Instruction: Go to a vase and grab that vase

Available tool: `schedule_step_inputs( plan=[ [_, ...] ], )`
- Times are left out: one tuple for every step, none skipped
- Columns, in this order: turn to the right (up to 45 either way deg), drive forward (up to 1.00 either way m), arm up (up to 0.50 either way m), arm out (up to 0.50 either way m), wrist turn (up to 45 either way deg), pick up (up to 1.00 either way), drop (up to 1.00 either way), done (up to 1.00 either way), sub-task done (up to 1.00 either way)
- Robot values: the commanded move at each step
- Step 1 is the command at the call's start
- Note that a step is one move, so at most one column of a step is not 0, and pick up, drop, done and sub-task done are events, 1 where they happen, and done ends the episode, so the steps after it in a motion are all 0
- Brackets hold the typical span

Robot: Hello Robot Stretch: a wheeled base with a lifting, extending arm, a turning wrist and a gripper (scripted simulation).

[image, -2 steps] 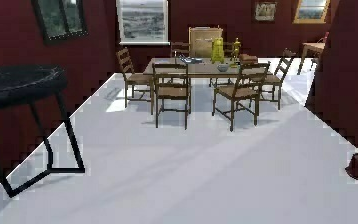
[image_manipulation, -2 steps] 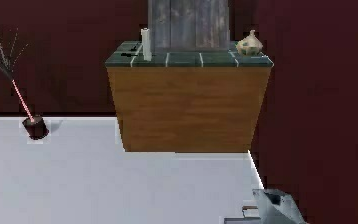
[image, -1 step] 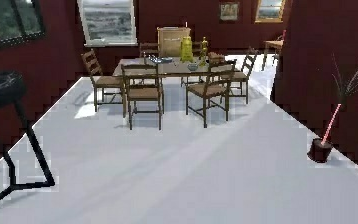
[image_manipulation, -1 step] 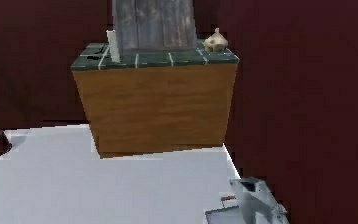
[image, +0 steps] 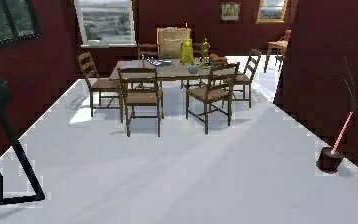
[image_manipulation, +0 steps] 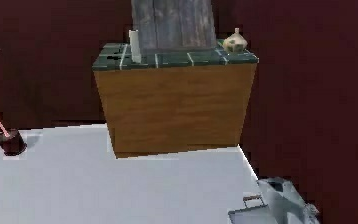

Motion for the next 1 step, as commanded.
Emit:
schedule_step_inputs(
  plan=[
    [45.0, 0.0, 0.0, 0.0, 0.0, 0.0, 0.0, 0.0, 0.0]
  ],
)
